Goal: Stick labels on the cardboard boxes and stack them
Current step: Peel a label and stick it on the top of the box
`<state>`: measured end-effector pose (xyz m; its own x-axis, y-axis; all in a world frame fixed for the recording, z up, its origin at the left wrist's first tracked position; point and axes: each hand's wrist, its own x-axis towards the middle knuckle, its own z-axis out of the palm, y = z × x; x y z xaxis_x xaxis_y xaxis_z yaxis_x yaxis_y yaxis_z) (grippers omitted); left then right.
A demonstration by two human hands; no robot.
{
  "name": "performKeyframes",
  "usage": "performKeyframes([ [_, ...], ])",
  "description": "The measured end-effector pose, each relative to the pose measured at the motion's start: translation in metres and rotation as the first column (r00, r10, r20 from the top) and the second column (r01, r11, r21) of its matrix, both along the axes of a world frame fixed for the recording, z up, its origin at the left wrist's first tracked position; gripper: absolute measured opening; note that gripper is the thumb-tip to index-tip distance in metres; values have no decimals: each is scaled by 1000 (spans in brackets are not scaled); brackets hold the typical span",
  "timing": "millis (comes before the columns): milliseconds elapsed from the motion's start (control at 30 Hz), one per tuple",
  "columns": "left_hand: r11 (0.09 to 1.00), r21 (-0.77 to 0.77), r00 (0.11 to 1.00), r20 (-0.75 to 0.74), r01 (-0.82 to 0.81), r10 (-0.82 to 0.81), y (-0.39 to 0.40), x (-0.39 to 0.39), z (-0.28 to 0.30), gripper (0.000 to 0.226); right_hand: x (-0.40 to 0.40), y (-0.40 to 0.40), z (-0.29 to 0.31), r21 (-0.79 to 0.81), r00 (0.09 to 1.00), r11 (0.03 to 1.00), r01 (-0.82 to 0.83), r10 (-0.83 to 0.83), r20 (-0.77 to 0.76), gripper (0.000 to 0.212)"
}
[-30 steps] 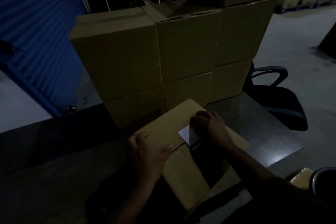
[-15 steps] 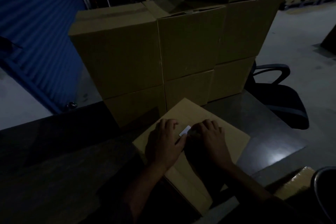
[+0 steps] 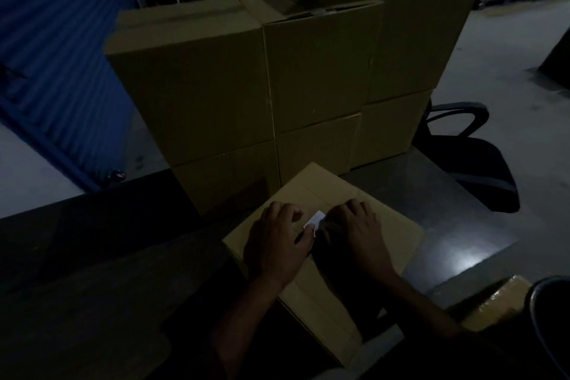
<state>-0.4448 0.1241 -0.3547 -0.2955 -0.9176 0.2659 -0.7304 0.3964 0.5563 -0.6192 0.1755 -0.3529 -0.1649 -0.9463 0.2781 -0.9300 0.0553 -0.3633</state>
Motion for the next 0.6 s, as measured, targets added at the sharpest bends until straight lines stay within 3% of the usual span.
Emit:
performKeyframes([
  [267,1000,-10,1000,10,-1,1,-1,0,-1,30,-6,-3,-5,36,999,999,-31,32,-14,35],
  [433,995,-73,996,58,-70,74,-3,1,0,29,-2,18,2,-68,997,997,43,-38,73,44],
  [600,984,11,983,53,-178,178,-23,11,-8,63,2,68,-6,-14,969,969,247,-247,-17,21],
])
